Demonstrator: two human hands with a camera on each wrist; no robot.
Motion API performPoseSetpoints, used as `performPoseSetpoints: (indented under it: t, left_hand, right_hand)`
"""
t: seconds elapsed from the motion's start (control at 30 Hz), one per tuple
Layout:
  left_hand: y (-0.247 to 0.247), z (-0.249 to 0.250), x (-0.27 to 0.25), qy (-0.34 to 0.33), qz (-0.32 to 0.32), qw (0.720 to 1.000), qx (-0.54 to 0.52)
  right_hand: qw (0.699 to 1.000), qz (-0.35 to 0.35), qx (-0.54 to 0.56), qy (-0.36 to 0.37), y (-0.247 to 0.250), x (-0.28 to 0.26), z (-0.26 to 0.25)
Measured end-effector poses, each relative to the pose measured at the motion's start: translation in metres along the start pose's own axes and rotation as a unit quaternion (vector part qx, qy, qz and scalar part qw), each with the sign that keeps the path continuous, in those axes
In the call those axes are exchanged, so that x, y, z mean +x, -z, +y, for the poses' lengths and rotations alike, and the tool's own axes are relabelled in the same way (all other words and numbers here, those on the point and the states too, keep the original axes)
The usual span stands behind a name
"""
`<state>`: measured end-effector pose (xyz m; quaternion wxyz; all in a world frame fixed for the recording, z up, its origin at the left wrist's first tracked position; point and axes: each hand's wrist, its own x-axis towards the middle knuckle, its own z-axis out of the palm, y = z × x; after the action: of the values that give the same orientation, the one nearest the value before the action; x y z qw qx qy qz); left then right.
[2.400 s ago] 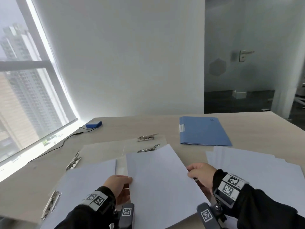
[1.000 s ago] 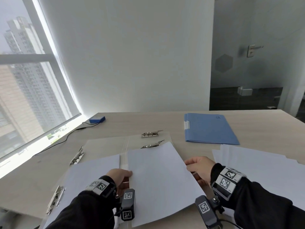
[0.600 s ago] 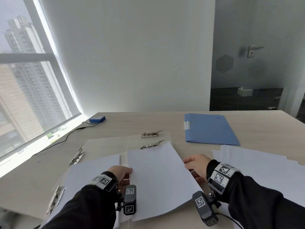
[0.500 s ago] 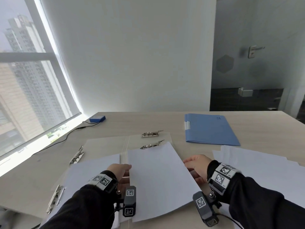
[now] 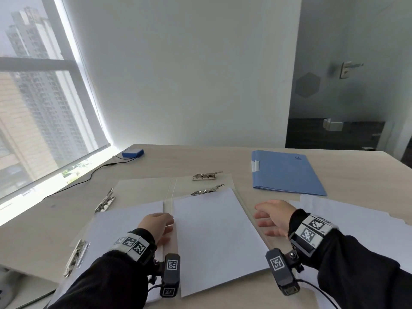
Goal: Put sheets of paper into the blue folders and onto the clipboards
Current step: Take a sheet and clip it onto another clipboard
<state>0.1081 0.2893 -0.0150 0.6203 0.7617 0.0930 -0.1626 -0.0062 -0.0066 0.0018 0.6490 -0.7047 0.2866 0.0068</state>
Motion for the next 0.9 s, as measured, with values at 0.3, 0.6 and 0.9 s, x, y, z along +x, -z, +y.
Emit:
performPoseSetpoints:
  t: [0.3, 0.6, 0.9]
  left_hand:
    - [0.003, -0.01, 0.006, -0.026, -0.002, 1.0, -0.004]
    - [0.006, -0.01, 0.008, -0.03, -0.015, 0.999, -0.005]
    - [0.013, -0.016, 0.009, -0.036, -0.03, 0.999, -0.027]
  right_hand:
    - [0.997, -0.03, 0.063, 0.024, -0.043, 0.028, -0.024]
    - [0.996, -0.035, 0.084, 0.011, -0.088, 0.085, -0.057]
    - [0.978, 0.048, -0.13, 0.156, -0.13, 0.104, -0.071]
